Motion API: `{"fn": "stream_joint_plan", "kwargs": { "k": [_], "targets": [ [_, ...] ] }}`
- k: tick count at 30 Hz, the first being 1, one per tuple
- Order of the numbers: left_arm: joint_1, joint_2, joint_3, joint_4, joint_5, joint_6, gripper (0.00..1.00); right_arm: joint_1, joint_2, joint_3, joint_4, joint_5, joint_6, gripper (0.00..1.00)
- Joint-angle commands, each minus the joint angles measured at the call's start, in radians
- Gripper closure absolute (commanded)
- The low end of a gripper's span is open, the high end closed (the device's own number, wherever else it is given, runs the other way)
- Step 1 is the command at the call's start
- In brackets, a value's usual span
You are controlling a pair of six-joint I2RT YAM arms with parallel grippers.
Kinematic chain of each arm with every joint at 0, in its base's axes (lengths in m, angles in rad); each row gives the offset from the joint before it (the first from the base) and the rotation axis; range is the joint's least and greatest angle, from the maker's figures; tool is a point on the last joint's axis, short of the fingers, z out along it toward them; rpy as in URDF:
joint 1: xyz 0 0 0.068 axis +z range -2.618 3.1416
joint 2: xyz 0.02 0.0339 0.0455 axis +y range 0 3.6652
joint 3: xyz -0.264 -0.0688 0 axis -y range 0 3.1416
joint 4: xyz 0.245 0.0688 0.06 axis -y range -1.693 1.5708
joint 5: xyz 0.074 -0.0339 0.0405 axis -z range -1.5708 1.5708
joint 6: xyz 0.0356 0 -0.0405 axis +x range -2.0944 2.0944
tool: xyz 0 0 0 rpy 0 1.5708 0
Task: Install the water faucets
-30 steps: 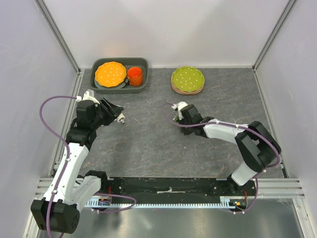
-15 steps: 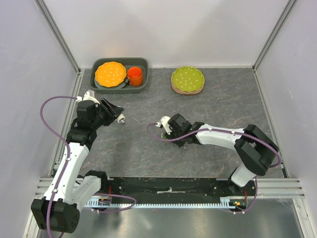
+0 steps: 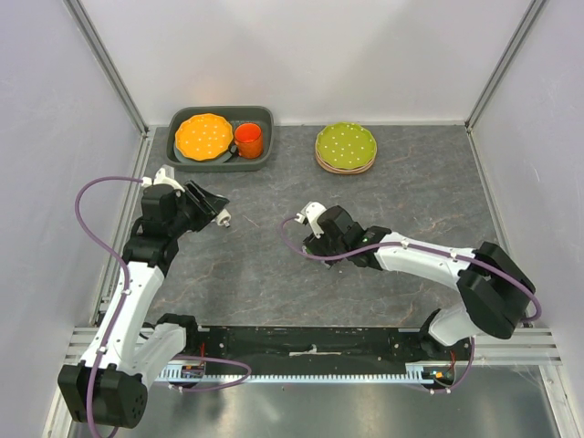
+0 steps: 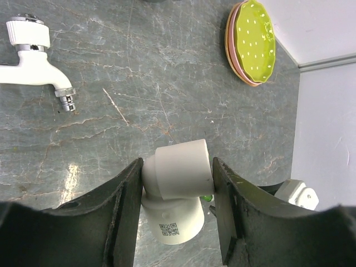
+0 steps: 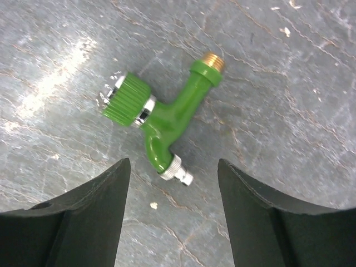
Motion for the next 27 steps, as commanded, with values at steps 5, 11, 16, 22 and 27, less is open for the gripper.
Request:
{"fn": "stream_joint_plan", "kwargs": {
  "k": [5, 11, 16, 22, 27],
  "targets": [
    [0.010, 0.005, -0.002, 0.061, 0.034, 0.005, 0.98, 0.003, 0.109, 0.000, 0.077, -0.070, 0.015, 0.30],
    [0.025, 0.013, -0.016, 0.084, 0.061, -0.012, 0.98, 0.003, 0.175, 0.035, 0.076, -0.076, 0.018, 0.35],
    [0.040, 0.029, -0.024, 0.106, 0.095, -0.037, 0.98, 0.003, 0.184, 0.037, 0.086, -0.101, 0.012, 0.68],
    [0.042, 0.039, -0.031, 0.155, 0.118, -0.093, 0.98, 0.012, 0.112, 0.020, 0.120, -0.130, -0.005, 1.00],
    [0.040, 0.075, 0.005, 0.169, 0.176, -0.132, 0.98, 0.020, -0.073, -0.040, 0.283, -0.286, -0.036, 1.00]
  ]
}}
